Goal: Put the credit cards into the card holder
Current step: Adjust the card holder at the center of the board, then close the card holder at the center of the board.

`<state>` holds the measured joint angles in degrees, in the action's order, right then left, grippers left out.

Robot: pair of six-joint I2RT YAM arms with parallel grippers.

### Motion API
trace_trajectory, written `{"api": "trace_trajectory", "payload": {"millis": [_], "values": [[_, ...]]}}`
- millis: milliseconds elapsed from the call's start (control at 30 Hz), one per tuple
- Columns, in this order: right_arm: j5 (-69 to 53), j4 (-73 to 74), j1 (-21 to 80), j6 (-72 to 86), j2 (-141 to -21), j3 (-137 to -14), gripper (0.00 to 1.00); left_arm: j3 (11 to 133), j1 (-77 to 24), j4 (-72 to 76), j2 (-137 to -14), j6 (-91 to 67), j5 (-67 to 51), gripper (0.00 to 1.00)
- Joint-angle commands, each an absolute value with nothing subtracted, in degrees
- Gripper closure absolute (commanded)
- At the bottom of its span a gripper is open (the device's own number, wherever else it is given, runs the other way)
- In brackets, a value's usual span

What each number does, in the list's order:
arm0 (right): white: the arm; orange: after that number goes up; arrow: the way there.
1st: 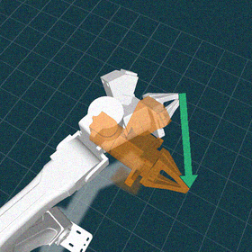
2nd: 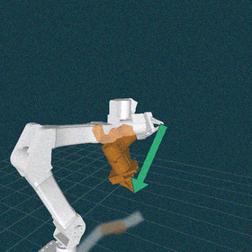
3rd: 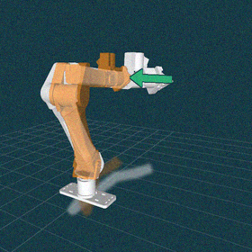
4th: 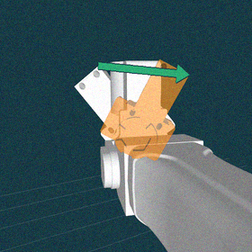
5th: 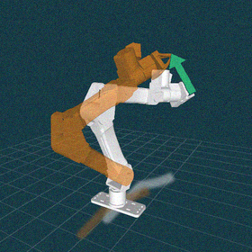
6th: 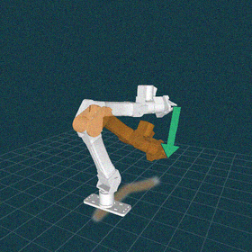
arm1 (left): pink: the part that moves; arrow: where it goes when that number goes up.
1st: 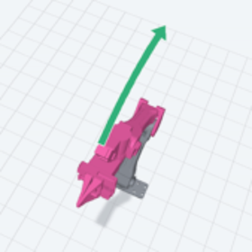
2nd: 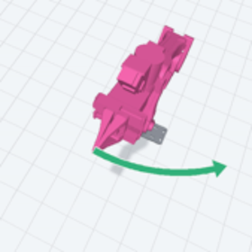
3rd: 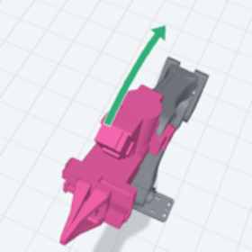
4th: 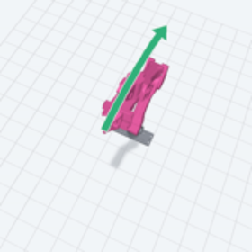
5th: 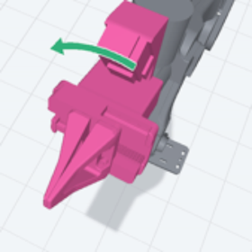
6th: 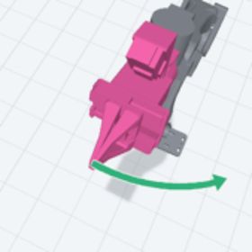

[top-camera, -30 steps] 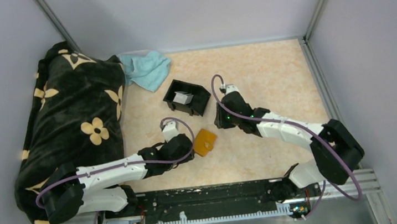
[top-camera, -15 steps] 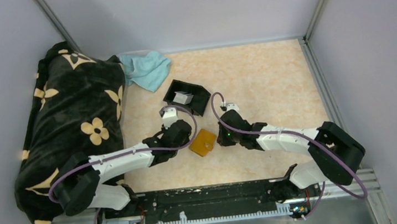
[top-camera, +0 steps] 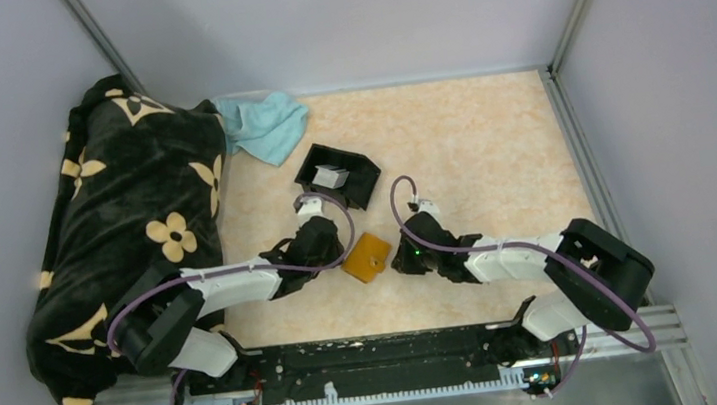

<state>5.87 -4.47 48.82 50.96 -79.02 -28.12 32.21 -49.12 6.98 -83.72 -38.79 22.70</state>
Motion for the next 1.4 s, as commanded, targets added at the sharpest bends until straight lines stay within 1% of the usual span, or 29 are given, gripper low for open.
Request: {"api": "trace_trajectory", "payload": {"millis": [0,233,533,800,1000,1100,1333,1367], "values": [[6.0,-8.13,49.57,52.94,-78.97,-28.05,0.92,29.56,-49.15,9.73,-84.81,-40.47,17.5,0.61],[6.16,-10.63,49.62,51.55,-83.87,-31.1,0.92,26.39,-51.69,10.39,-84.63,-43.86,16.86,0.63],[6.08,-8.83,47.67,47.9,-87.85,-36.63,0.92,23.67,-54.95,9.11,-84.4,-49.21,18.05,0.64],[7.04,-6.28,45.79,45.26,-88.01,-39.28,0.92,22.37,-57.36,5.27,-81.55,-53.55,19.3,0.64],[9.3,-3.91,44.79,43.65,-84.91,-39.47,0.9,22.84,-59.05,3.35,-80.2,-54.83,19.64,0.64],[10.93,-1.96,44.71,42.06,-83.02,-39.39,0.85,23.39,-60.24,2.46,-79.51,-55.47,20.13,0.64],[12.87,2.91,45.11,37.97,-76.39,-39.21,0.61,24.47,-62.15,1.95,-78.32,-56.07,21.26,0.64],[12.88,4.32,45.4,37.44,-75.73,-39.77,0.59,24.66,-62.28,2.13,-78.62,-56.03,21.2,0.64]]}}
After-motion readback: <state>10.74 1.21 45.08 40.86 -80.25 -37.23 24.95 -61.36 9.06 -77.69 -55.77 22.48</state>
